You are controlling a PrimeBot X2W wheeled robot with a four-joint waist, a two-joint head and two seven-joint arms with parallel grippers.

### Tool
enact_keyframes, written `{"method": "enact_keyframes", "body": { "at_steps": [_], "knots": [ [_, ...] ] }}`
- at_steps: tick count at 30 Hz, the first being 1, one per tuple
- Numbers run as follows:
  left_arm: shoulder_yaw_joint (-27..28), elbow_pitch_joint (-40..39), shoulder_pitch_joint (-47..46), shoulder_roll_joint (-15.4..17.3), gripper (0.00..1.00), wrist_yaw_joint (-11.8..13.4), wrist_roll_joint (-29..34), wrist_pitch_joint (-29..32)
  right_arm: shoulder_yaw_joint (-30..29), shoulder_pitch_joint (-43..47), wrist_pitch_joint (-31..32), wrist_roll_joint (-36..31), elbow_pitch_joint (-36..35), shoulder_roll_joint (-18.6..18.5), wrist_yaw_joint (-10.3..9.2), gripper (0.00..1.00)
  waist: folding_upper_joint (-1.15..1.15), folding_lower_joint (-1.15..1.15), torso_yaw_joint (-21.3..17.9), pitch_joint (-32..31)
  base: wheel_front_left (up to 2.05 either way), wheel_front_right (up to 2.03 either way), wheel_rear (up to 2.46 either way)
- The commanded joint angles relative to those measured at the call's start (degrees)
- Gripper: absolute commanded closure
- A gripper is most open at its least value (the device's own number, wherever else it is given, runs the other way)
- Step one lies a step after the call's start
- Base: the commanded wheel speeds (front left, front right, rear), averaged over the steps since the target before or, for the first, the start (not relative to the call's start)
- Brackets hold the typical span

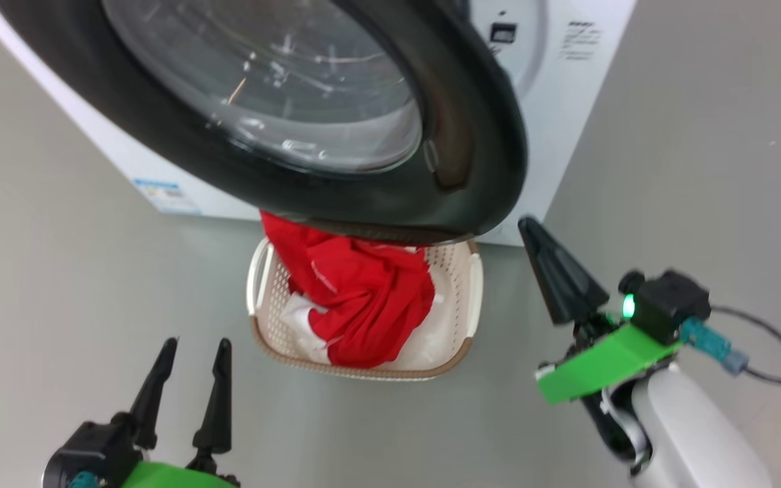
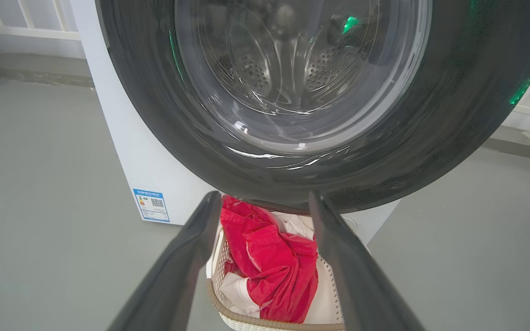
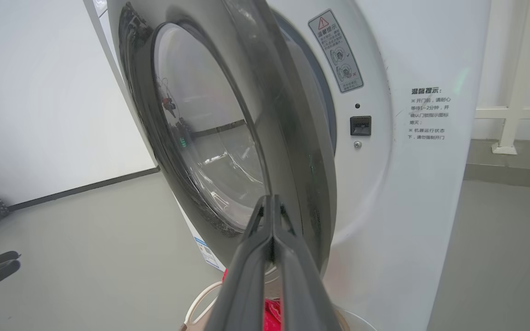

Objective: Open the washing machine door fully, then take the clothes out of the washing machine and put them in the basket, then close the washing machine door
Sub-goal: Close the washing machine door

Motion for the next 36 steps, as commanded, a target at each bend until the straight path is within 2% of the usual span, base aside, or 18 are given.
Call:
{"method": "enact_keyframes", "body": {
  "at_steps": [1,15,36],
  "knots": [
    [1.28,-1.01,-2.12,0.50,0.00,-0.31,-0.46,-0.52,1.69,-3.14,-0.36,-0.11,-0.99,-0.21,0.44,1.00,0.00,0.00,2.68,2.88,0.00,0.00,0.00],
    [-0.74,-0.98,-5.53,0.05,0.00,-0.31,-1.69,-0.52,0.01,-10.00,-0.36,-0.37,-0.69,-1.50,0.44,1.00,0.00,0.00,6.63,8.66,0.00,0.00,0.00],
    [-3.60,-2.87,-8.19,-0.05,0.00,-0.31,-4.32,-0.52,-7.32,-19.93,-0.36,-1.00,-2.17,-3.09,0.44,1.00,0.00,0.00,8.63,16.10,0.00,0.00,0.00]
  ]
}}
